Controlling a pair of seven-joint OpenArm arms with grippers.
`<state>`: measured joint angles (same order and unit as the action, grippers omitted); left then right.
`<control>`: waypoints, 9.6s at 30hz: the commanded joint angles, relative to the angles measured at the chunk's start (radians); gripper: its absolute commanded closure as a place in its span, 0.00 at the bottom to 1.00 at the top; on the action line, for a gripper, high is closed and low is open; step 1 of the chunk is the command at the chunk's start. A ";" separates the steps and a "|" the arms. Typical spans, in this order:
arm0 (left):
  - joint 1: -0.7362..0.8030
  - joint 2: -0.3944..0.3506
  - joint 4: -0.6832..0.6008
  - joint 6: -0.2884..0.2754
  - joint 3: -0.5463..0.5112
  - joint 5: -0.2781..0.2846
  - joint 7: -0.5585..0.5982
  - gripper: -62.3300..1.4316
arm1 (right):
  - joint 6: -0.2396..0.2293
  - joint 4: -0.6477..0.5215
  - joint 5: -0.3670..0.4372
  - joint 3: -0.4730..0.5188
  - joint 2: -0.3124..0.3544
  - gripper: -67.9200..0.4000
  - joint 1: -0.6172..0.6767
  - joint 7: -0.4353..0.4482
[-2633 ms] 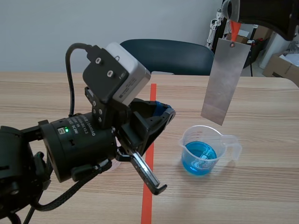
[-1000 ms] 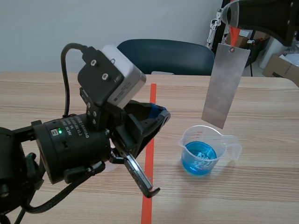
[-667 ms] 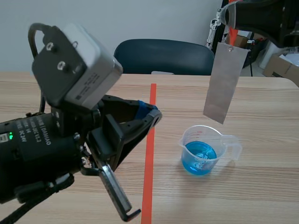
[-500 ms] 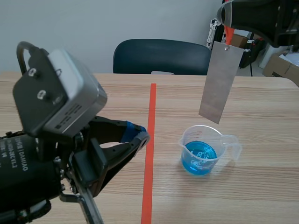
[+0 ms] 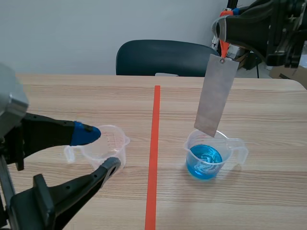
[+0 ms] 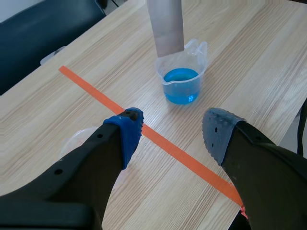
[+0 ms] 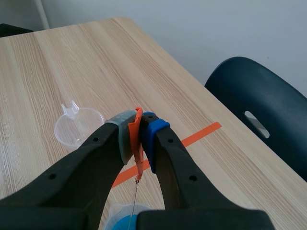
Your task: Do the redox reaction experiment. lower the plate into the blue solution
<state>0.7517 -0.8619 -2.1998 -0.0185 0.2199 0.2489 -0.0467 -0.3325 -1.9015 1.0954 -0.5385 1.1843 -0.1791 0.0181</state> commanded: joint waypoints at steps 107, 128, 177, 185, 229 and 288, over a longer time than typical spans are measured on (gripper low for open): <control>0.565 0.002 -0.065 -0.108 -0.562 0.131 0.536 0.00 | 0.000 0.145 -0.230 0.013 -0.219 0.99 0.150 0.020; 0.565 0.002 -0.065 -0.108 -0.562 0.129 0.531 0.00 | -0.036 0.300 -0.333 0.013 -0.343 0.99 0.151 0.034; 0.565 0.002 -0.065 -0.108 -0.562 0.130 0.521 0.00 | -0.110 0.297 -0.333 0.014 -0.343 0.99 0.146 0.068; 0.565 0.002 -0.065 -0.108 -0.562 0.132 0.522 0.00 | -0.109 0.297 -0.333 0.014 -0.343 0.99 0.146 0.068; 0.565 0.002 -0.065 -0.105 -0.562 0.130 0.468 0.00 | -0.102 0.297 -0.333 0.014 -0.343 0.99 0.146 0.067; 0.565 0.002 -0.065 -0.108 -0.561 0.115 0.511 0.00 | -0.102 0.297 -0.333 0.014 -0.343 0.99 0.151 0.052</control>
<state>1.3151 -0.8673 -2.2463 -0.1276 -0.3408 0.3569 0.4461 -0.4343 -1.5948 0.7586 -0.5365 0.8368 -0.0189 0.0666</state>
